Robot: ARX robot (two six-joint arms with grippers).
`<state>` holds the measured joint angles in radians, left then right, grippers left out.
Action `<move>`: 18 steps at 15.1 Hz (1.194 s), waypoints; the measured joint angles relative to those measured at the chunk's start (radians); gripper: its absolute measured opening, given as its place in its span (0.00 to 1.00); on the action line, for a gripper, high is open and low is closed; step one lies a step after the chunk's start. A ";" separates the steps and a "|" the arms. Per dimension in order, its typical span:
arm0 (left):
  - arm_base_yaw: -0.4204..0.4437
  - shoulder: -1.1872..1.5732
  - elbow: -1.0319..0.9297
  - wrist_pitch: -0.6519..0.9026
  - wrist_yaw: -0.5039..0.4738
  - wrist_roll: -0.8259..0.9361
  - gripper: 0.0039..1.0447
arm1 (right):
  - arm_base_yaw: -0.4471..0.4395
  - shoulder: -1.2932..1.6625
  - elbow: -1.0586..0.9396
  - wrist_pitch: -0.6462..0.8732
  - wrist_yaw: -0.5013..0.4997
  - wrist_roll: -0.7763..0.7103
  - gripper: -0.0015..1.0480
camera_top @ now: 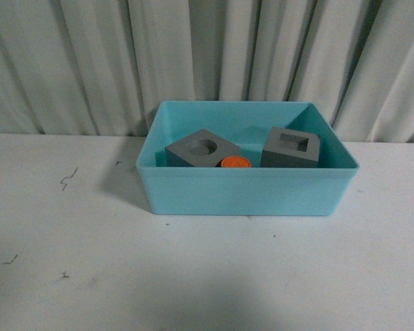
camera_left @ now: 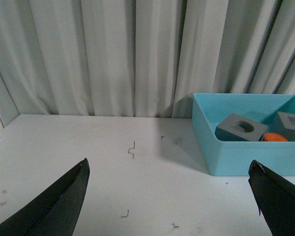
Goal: Place gray and orange parts in blue box
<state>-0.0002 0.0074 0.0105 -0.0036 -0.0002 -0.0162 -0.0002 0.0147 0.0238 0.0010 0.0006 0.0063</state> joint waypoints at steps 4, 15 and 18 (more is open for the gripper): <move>0.000 0.000 0.000 0.000 0.000 0.000 0.94 | 0.000 -0.011 -0.012 -0.005 -0.001 0.000 0.02; 0.000 0.000 0.000 0.000 0.000 0.000 0.94 | 0.000 -0.011 -0.012 -0.005 0.000 -0.001 0.63; 0.000 0.000 0.000 0.000 0.000 0.000 0.94 | 0.000 -0.011 -0.012 -0.005 0.000 0.000 0.93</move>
<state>-0.0002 0.0074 0.0105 -0.0036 -0.0006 -0.0162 -0.0002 0.0036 0.0120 -0.0040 0.0002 0.0059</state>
